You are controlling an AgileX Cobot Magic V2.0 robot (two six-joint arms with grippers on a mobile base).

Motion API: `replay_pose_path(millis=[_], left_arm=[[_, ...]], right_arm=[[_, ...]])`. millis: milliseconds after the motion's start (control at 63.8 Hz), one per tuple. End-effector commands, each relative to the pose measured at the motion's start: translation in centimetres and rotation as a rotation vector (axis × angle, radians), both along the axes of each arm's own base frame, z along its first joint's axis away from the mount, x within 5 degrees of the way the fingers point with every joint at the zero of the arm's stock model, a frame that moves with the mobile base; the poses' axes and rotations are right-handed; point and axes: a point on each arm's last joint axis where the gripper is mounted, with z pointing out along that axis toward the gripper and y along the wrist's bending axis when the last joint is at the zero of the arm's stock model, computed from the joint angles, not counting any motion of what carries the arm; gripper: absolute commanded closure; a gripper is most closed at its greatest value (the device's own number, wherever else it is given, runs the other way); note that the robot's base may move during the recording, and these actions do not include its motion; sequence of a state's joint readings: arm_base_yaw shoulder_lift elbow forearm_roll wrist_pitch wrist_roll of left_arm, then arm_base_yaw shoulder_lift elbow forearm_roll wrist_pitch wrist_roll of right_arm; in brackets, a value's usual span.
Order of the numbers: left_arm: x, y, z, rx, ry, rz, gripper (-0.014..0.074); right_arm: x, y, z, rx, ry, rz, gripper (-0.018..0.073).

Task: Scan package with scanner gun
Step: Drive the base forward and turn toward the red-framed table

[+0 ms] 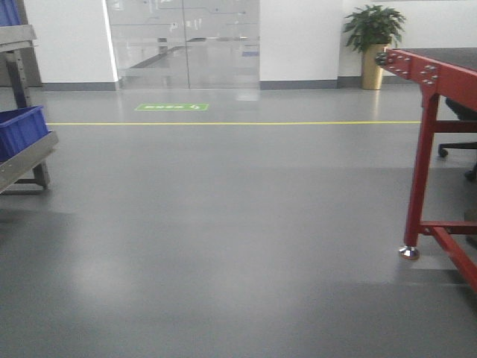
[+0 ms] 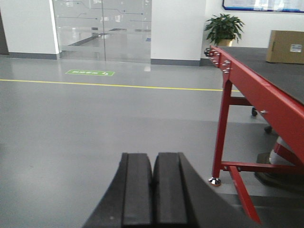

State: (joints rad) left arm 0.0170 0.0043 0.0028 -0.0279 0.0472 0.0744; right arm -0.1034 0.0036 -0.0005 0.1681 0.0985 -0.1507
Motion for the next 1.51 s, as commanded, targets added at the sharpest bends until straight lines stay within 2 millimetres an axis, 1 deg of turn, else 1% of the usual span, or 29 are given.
replay_pose_path(millis=[0, 1490], left_arm=[[-0.06, 0.01, 0.28, -0.009, -0.025, 0.001, 0.0707], [-0.06, 0.01, 0.28, -0.009, -0.025, 0.001, 0.0707]], right_arm=[[-0.03, -0.04, 0.18, -0.008, -0.022, -0.006, 0.0718], [-0.03, -0.06, 0.18, -0.008, -0.022, -0.008, 0.0718]])
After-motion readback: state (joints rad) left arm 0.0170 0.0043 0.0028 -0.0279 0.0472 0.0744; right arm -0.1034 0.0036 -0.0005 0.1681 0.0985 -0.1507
